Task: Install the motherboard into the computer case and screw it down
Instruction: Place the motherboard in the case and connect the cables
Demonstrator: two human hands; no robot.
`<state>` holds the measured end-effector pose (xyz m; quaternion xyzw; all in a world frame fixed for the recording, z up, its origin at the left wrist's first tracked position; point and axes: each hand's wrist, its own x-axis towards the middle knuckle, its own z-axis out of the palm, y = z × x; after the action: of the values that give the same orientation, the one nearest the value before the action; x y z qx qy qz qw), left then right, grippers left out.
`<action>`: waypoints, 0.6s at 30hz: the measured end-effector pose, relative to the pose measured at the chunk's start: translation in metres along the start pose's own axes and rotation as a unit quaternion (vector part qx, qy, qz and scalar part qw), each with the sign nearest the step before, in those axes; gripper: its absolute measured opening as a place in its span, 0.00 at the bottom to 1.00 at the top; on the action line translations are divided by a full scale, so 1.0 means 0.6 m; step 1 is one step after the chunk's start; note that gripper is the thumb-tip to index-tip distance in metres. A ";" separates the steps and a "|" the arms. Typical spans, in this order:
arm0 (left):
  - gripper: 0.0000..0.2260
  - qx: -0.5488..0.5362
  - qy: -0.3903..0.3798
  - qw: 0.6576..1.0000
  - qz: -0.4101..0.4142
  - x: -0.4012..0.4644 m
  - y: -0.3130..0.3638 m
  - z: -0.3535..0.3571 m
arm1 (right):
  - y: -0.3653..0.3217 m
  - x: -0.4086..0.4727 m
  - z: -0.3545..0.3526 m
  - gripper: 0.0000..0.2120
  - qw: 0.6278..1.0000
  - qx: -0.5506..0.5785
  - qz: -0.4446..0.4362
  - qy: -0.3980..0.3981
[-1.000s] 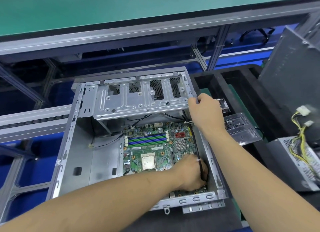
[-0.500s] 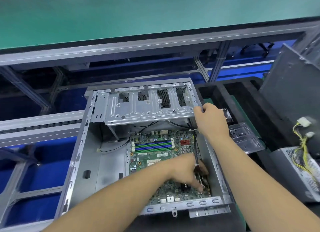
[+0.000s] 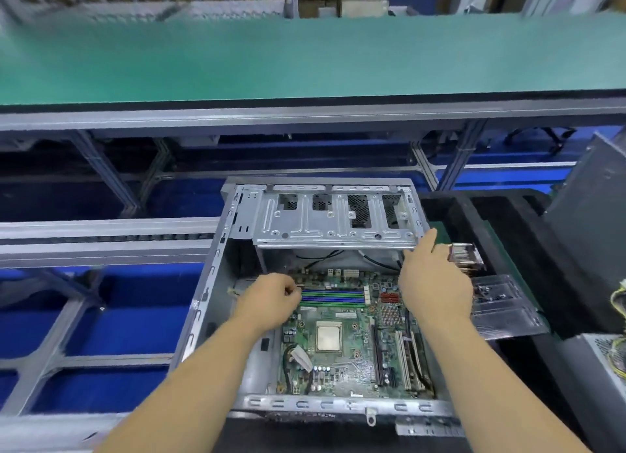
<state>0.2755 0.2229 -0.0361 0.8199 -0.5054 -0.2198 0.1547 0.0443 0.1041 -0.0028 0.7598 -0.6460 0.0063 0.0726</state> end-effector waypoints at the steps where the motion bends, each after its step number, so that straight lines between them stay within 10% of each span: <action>1: 0.15 0.015 -0.012 1.000 -0.012 -0.002 -0.004 0.005 | 0.001 -0.004 0.004 0.30 1.000 -0.010 -0.011 -0.002; 7: 0.11 0.129 -0.042 0.973 -0.185 -0.008 -0.043 -0.002 | 0.007 0.005 -0.024 0.29 0.994 0.097 0.013 -0.045; 12: 0.08 0.118 -0.006 0.986 -0.115 0.007 -0.035 0.000 | -0.029 -0.046 -0.060 0.07 0.945 0.152 -0.233 0.173; 18: 0.07 0.061 -0.119 0.988 -0.083 0.014 -0.025 0.018 | -0.146 -0.047 -0.002 0.18 0.940 0.152 -0.248 -0.179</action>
<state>0.2847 0.2217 -0.0539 0.8350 -0.4630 -0.2963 0.0240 0.1256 0.1454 -0.0135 0.8865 -0.4307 -0.0503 -0.1616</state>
